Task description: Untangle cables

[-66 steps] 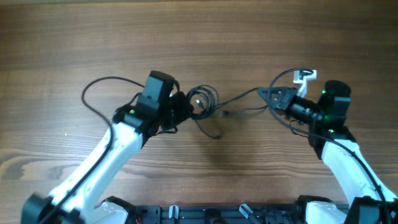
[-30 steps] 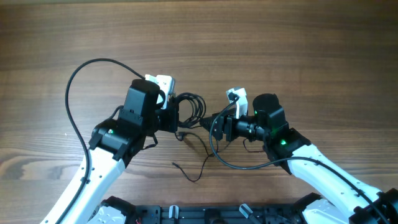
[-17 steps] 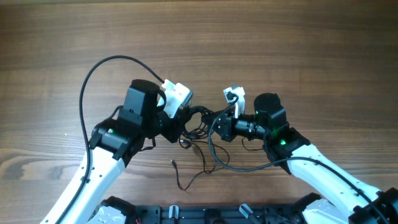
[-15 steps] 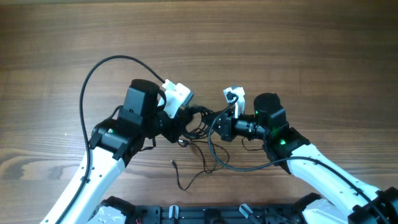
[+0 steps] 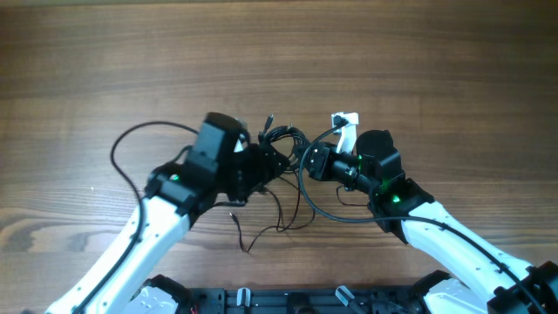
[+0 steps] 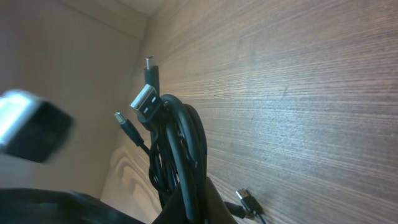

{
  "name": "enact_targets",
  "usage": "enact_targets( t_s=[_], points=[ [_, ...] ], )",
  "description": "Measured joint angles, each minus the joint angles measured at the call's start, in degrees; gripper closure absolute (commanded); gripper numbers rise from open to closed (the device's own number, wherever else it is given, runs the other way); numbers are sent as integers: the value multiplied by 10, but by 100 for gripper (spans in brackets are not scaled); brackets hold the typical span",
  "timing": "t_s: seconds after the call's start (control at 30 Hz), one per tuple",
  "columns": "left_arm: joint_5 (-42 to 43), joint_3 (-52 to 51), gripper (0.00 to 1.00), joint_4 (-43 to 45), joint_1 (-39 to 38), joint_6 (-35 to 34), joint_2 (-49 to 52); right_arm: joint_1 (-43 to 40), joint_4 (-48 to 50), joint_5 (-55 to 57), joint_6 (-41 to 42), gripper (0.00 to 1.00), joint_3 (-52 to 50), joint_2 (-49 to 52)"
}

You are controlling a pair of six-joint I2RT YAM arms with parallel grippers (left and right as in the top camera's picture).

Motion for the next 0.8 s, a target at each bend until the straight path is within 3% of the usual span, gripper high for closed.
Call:
enact_targets(
  t_s=[0.07,0.1,0.17,0.2,0.23,0.27,0.3,0.33,0.37,0.43,0.47,0.6,0.67,0.8],
  points=[
    [-31,0,32,7,-26,-68,45,0,-1,-4,8,96,0,0],
    [-41,0,41,14,-32,-86,59,-1,-4,-4,9,96,-1,1],
    [-73,0,88,35,-38,-113,80,-3,-4,-5,9,96,-1,5],
    [-89,0,96,41,-38,-119,85,-3,-5,-10,9,96,-1,6],
    [-103,0,96,46,-38,-123,88,-3,-4,-16,9,96,-1,6],
    [-114,0,95,52,-38,-126,89,-3,-4,-23,10,95,-1,6],
    [-125,0,82,59,-38,-126,89,-3,-4,-28,11,95,-1,6],
    [-132,0,48,64,-38,-126,89,-3,-1,-30,13,95,-1,6],
    [-139,0,29,66,-38,-129,90,-3,2,-31,13,96,-1,6],
    [-143,0,14,65,-38,-129,90,-2,4,-38,15,95,-1,6],
    [-142,0,1,64,-38,-130,90,-2,5,-41,16,95,-1,6],
    [-143,-1,0,60,-35,-160,90,-3,6,-41,19,96,-1,6],
    [-140,-1,15,60,-36,-192,90,-3,11,-45,19,95,-1,6],
    [-136,-1,28,65,-41,-261,90,-3,23,-57,45,96,-1,6]
  ],
)
